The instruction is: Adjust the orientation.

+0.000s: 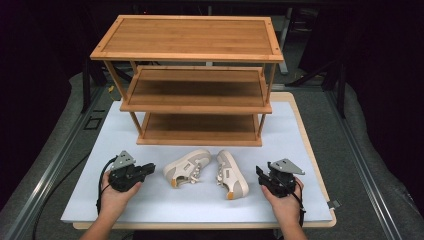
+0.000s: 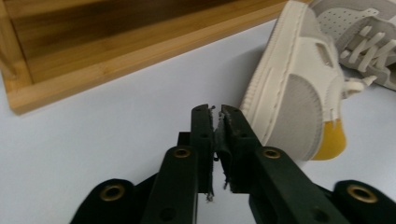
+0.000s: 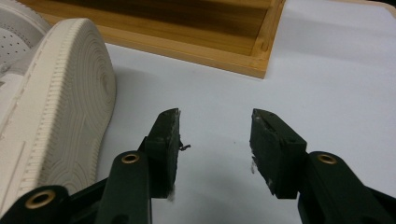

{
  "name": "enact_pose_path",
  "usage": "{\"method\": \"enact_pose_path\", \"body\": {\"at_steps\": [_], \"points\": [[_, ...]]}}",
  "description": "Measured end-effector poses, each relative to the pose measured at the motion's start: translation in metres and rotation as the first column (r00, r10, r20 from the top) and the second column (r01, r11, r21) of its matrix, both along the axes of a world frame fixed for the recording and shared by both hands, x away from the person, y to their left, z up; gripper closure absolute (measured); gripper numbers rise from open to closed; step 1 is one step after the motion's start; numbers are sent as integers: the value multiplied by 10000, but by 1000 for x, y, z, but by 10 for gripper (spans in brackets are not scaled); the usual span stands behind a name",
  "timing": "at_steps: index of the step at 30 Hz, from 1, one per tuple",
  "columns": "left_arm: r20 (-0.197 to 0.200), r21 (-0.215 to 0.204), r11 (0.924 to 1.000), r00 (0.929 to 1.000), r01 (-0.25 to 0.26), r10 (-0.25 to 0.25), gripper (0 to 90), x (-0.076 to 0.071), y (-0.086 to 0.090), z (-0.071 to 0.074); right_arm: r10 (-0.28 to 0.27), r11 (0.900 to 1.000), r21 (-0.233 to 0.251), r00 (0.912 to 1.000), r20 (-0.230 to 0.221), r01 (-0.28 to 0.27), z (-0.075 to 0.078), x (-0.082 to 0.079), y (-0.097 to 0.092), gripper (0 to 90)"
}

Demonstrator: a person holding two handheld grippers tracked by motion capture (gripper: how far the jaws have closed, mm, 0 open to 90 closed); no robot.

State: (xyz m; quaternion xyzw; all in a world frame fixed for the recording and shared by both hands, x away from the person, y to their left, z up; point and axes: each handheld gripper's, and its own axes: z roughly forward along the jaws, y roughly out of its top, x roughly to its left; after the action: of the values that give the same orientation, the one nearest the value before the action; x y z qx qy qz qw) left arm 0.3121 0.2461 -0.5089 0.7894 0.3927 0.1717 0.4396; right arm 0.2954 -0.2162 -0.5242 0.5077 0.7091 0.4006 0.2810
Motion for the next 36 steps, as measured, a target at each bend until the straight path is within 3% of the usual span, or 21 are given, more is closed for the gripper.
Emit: {"method": "enact_pose_path", "body": {"at_steps": [7,13,16,20,23,29,32,36], "points": [[-63,151,9998,9999,134,-133,899,3,-9,3,-35,10000,65,10000,-20,35,0,0,0,519],[-63,-189,9995,9997,245,-246,891,2,-13,4,-87,9993,366,9999,-98,91,-1,1,-4,509],[-55,-507,9961,9973,728,-731,821,-2,-20,6,-114,9988,466,9999,-84,118,-1,2,-5,509],[149,-366,9935,9941,1078,-1073,622,-6,-31,6,-131,9984,553,9999,-103,136,-1,2,-5,508],[-23,-402,9895,9903,1387,-1389,497,-7,-38,3,-137,9982,576,9998,-156,146,-1,2,-6,508],[313,158,9857,9852,1679,-1683,443,-13,-49,1,-217,9968,767,9996,-172,229,-2,2,-8,505],[379,146,9840,9833,1773,-1777,423,-13,-49,0,-303,9954,902,9994,-190,319,-2,3,-10,504],[346,7,9784,9778,2069,-2068,332,-11,-49,-1,-345,9939,1040,9990,-273,371,-3,3,-12,503]]}}
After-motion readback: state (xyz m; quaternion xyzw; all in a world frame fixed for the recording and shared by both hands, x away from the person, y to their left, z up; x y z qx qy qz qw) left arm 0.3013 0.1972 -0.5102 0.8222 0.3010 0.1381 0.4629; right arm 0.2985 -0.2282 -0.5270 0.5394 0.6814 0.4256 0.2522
